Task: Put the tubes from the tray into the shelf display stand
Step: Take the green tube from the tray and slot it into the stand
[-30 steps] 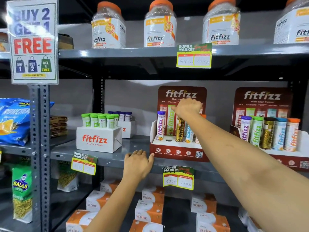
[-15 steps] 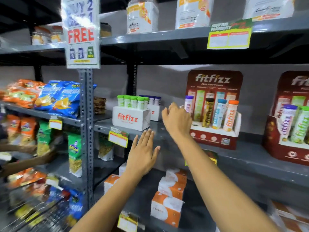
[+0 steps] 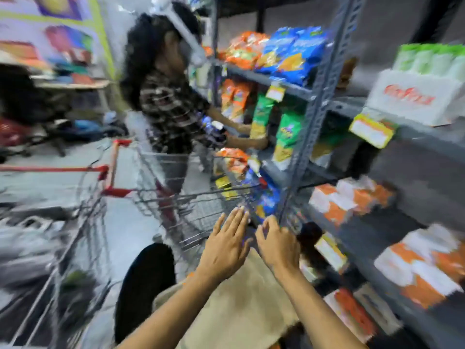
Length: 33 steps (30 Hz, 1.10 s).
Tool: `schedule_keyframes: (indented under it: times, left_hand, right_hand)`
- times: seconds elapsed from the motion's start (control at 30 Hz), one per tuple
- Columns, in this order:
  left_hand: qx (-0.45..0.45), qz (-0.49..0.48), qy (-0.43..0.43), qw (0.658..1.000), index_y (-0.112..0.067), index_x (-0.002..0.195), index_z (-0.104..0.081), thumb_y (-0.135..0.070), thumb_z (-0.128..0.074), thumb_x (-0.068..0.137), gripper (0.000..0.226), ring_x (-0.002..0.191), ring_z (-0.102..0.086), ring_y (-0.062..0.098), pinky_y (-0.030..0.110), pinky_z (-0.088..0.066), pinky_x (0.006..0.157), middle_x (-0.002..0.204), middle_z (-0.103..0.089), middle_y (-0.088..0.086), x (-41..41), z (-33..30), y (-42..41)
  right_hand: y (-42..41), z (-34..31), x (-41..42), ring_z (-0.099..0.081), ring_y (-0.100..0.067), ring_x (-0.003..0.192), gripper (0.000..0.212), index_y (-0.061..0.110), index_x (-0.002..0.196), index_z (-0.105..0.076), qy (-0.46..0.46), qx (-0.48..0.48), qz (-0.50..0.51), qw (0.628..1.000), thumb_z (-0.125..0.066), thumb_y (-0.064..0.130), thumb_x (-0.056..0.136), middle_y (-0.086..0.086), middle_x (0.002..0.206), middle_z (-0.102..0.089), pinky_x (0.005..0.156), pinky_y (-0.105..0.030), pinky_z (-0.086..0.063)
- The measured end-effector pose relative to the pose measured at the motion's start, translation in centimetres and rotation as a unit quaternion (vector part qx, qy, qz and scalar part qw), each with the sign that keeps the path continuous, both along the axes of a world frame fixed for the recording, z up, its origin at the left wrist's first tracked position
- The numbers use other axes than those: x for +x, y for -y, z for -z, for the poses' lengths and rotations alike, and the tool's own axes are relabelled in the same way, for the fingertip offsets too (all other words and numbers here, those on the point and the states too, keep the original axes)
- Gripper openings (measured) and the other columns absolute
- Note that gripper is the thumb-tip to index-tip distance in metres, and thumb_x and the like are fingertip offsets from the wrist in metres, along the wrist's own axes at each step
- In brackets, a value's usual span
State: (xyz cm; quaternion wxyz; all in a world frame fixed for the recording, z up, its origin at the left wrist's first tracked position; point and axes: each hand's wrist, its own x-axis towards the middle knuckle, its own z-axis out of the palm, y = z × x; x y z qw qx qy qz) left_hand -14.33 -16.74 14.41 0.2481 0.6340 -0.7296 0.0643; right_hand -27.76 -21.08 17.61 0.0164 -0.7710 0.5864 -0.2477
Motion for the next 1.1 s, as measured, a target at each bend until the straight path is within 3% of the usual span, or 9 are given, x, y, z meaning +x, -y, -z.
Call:
schedule_keyframes:
  times: [0.33,0.47,0.57,0.7,0.9,1.1]
  left_hand:
    - [0.12,-0.172,0.021,0.978,-0.01,0.145,-0.03,-0.042,-0.028,0.097,0.058,0.143,-0.021,0.018,0.042,-0.017,0.117,0.153,-0.032,0.007,8.0,10.4,-11.6]
    - [0.149,-0.217,-0.005,0.965,-0.011,0.146,-0.029,-0.042,-0.028,0.097,0.057,0.143,-0.02,0.016,0.04,-0.017,0.117,0.154,-0.03,0.005,9.7,13.6,-14.5]
    - [0.191,-0.228,-0.028,0.954,-0.013,0.148,-0.021,-0.04,-0.034,0.099,0.058,0.145,-0.012,0.015,0.036,-0.008,0.117,0.157,-0.021,0.003,10.3,15.6,-16.4]
    - [0.213,-0.227,-0.025,0.95,-0.014,0.149,-0.017,-0.039,-0.031,0.099,0.058,0.145,-0.009,0.015,0.033,0.001,0.117,0.157,-0.019,0.004,10.5,17.2,-17.9]
    - [0.211,-0.247,-0.023,0.945,-0.012,0.149,-0.018,-0.039,-0.031,0.099,0.058,0.145,-0.012,0.017,0.036,-0.002,0.118,0.157,-0.021,0.005,10.6,17.4,-17.7]
    - [0.219,-0.257,-0.02,0.941,-0.01,0.148,-0.019,-0.039,-0.029,0.099,0.059,0.145,-0.012,0.019,0.037,0.0,0.117,0.157,-0.022,0.007,10.8,18.2,-17.6]
  right_hand:
    - [-8.3,14.1,7.8,-0.066,-0.036,0.089,0.023,0.017,0.101,-0.057,-0.066,0.219,-0.135,0.964,-0.042,0.031,0.09,-0.016,0.095,-0.072,0.071,-0.039,-0.051]
    - [-9.2,17.9,8.8,-0.063,-0.034,0.101,0.028,0.022,0.108,-0.058,-0.138,0.359,-0.201,0.901,-0.048,0.027,0.083,-0.014,0.11,-0.068,0.08,-0.036,-0.05]
    - [-9.9,20.7,9.5,-0.059,-0.033,0.109,0.039,0.024,0.124,-0.052,-0.201,0.421,-0.256,0.847,-0.053,0.027,0.085,-0.014,0.124,-0.061,0.084,-0.036,-0.049]
    - [-11.0,23.7,11.0,-0.059,-0.035,0.111,0.045,0.017,0.13,-0.045,-0.243,0.438,-0.297,0.813,-0.051,0.019,0.086,-0.018,0.126,-0.059,0.087,-0.039,-0.05]
    - [-10.9,25.8,14.3,-0.063,-0.037,0.099,0.031,0.011,0.117,-0.044,-0.236,0.393,-0.29,0.84,-0.05,0.023,0.089,-0.021,0.11,-0.064,0.077,-0.039,-0.051]
    - [-10.3,26.7,17.9,-0.059,-0.033,0.114,0.035,0.013,0.127,-0.052,-0.267,0.419,-0.275,0.824,-0.04,0.02,0.095,-0.018,0.125,-0.061,0.093,-0.038,-0.048]
